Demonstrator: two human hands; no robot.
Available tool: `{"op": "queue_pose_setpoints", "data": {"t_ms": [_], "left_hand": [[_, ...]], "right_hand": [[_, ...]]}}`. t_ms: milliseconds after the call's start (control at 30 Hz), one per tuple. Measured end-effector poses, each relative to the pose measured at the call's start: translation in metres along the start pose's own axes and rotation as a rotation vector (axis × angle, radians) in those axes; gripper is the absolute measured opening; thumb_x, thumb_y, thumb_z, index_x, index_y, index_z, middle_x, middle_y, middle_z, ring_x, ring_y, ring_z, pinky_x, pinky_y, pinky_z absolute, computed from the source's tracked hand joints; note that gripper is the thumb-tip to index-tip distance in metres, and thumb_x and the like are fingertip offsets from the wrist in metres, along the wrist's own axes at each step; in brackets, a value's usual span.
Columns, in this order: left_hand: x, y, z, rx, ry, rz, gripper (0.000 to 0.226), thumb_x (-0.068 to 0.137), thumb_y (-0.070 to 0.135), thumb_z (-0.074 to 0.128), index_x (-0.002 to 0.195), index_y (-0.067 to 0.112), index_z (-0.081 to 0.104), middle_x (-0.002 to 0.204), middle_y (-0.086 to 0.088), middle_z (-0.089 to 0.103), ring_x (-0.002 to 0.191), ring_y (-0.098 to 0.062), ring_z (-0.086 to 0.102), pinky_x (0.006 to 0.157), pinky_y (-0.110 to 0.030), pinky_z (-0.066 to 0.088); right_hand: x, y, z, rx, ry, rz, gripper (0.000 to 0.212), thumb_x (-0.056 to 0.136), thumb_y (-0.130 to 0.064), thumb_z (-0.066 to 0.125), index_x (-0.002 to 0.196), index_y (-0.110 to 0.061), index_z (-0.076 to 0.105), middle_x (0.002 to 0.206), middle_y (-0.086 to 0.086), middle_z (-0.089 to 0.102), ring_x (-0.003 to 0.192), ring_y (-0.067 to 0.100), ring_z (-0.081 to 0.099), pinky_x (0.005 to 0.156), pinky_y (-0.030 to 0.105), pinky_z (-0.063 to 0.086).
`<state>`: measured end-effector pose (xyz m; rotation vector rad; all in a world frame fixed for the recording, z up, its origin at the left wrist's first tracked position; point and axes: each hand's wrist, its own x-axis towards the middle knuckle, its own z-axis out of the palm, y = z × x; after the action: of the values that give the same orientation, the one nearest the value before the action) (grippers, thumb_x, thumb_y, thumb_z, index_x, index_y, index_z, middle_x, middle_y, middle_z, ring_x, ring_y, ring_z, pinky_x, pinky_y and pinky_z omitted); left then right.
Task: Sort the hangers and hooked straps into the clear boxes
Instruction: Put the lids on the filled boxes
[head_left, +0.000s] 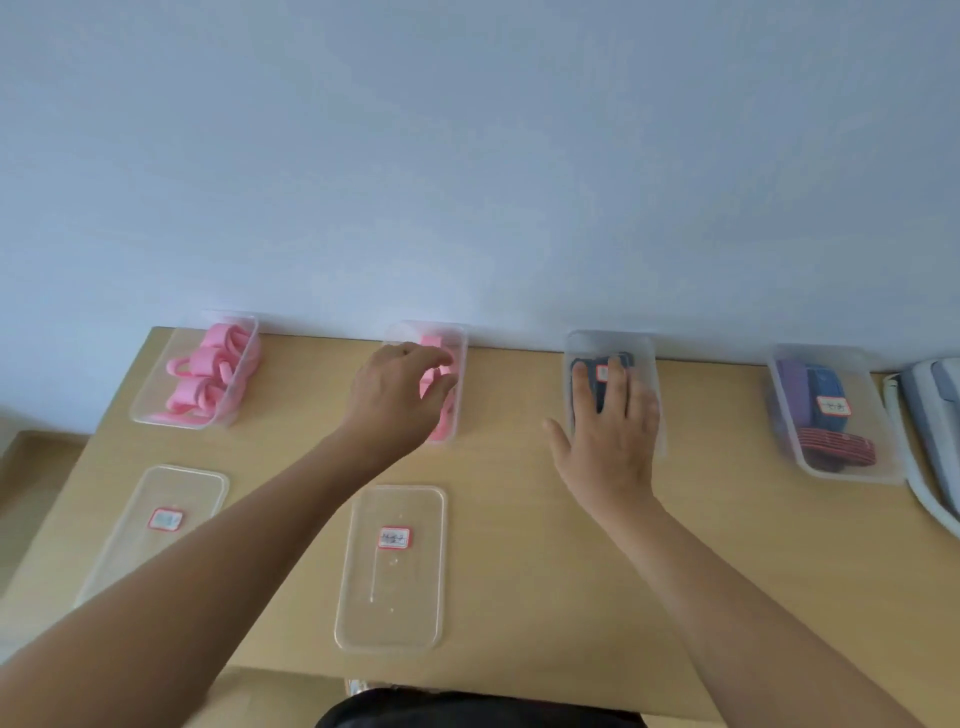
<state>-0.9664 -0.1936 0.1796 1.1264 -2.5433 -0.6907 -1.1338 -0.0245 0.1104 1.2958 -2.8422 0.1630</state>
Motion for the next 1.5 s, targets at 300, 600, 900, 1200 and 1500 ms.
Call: {"op": "queue_pose_setpoints", "data": {"t_ms": [300,600,900,1200,1500], "left_hand": [[-0.065,-0.12,-0.03,-0.063,0.014,-0.003,0.02,0.09,0.011,0.077,0.111,0.01,0.078,0.111,-0.008,0.076,0.113,-0.036,0.062,0.087,-0.034,0.043],[-0.093,-0.178,-0.047,-0.17,-0.103,-0.061,0.02,0.094,0.018,0.074,0.114,0.015,0.077,0.118,-0.005,0.074,0.12,-0.028,0.059,0.094,-0.024,0.035],[-0.044,-0.163,-0.054,-0.44,-0.214,-0.316,0.007,0.096,0.031,0.069,0.097,0.031,0.076,0.093,0.018,0.072,0.093,-0.007,0.066,0.08,-0.027,0.051],[0.026,-0.125,-0.034,-0.663,-0.328,-0.476,0.034,0.099,0.042,0.063,0.107,0.012,0.075,0.1,0.005,0.072,0.089,-0.021,0.066,0.091,-0.051,0.057],[0.062,-0.115,-0.002,-0.632,-0.267,-0.557,0.013,0.088,0.019,0.073,0.087,0.007,0.069,0.076,-0.008,0.071,0.069,-0.022,0.064,0.068,-0.037,0.058]], "right_hand": [[-0.134,-0.167,0.037,0.212,-0.074,-0.042,0.064,0.093,-0.062,0.047,0.139,-0.018,0.051,0.147,0.02,0.041,0.13,0.041,0.042,0.103,0.055,0.044],[-0.151,-0.232,0.038,0.117,-0.429,0.095,0.082,0.086,-0.068,0.046,0.156,-0.033,0.022,0.169,0.013,0.0,0.152,0.04,0.002,0.121,0.051,0.012],[-0.097,-0.238,-0.007,0.165,0.019,0.052,0.071,0.072,-0.067,0.054,0.133,-0.031,0.055,0.149,0.007,0.042,0.132,0.036,0.039,0.097,0.053,0.042],[0.034,-0.209,0.014,0.104,-0.152,0.073,0.083,0.076,-0.078,0.04,0.145,-0.032,0.037,0.163,0.011,0.024,0.148,0.037,0.019,0.108,0.052,0.028],[0.045,-0.196,0.038,0.125,-0.154,0.015,0.101,0.082,-0.089,0.012,0.16,-0.025,0.022,0.169,0.018,0.005,0.155,0.036,-0.006,0.125,0.051,0.004]]}}
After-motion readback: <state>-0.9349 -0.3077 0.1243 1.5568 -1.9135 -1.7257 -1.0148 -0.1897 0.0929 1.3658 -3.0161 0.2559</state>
